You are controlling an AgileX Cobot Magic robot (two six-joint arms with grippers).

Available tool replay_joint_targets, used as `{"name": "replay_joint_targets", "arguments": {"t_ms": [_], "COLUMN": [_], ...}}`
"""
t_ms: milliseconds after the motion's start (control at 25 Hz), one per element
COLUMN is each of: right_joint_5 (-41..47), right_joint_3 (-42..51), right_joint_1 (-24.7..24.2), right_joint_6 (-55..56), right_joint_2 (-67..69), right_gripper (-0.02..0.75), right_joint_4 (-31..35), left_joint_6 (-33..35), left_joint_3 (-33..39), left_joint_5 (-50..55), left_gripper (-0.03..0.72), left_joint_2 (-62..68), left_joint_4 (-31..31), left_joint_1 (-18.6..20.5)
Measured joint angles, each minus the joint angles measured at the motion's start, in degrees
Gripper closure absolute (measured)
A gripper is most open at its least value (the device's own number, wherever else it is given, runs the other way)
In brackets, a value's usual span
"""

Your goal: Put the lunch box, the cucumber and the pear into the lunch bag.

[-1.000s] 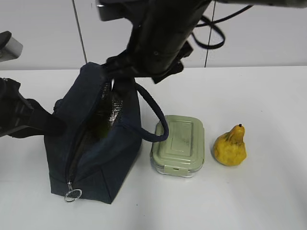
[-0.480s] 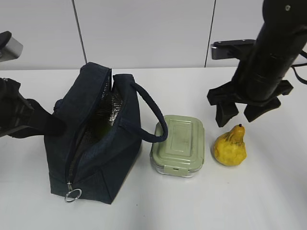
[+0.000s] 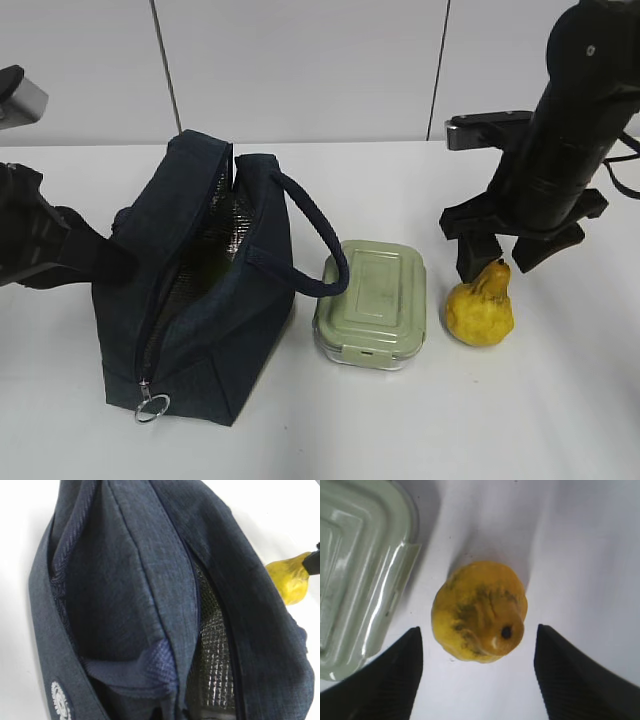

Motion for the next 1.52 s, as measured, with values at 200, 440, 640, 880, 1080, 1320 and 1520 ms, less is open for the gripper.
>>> {"name": "replay_joint_targets", "arguments": {"t_ms": [200,440,640,880,1080,1320,1520], "right_joint_5": [-0.5,-0.3,-0.3,-0.4,-1.6,-3.8,-3.3], "right_joint_3": [0.0,-0.1,0.2,-3.6,-11.5,-19.3,-20.0], "right_joint_1": [0.0,0.0,-0.1,2.3,12.2,21.9,22.4], "right_joint_6": [0.0,0.0,0.8,-5.2,-13.4,-15.1,-14.8], "right_joint_2": [3.8,4.4,-0.6,-11.3,-13.3,-4.9,3.5], "right_gripper": [0.22,0.496,0.528,0.531,0.531,0.531,0.531], "right_joint_4": [-0.1,0.2,-2.6,4.2,16.2,18.4,15.9], "left_joint_6": [0.0,0.0,0.0,0.0,0.0,0.0,0.0], "left_joint_3": [0.0,0.0,0.0,0.0,0.0,0.0,0.0], "left_joint_5": [0.0,0.1,0.5,0.5,0.3,0.2,0.2], "left_gripper": [0.703,0.703,0.703,0.703,0.703,0.703,0.703], "left_joint_2": [0.0,0.0,0.0,0.0,0.0,0.0,0.0], "left_joint_4": [0.0,0.1,0.1,0.1,0.1,0.1,0.2], "left_joint_1": [0.0,0.0,0.0,0.0,0.0,0.0,0.0]}}
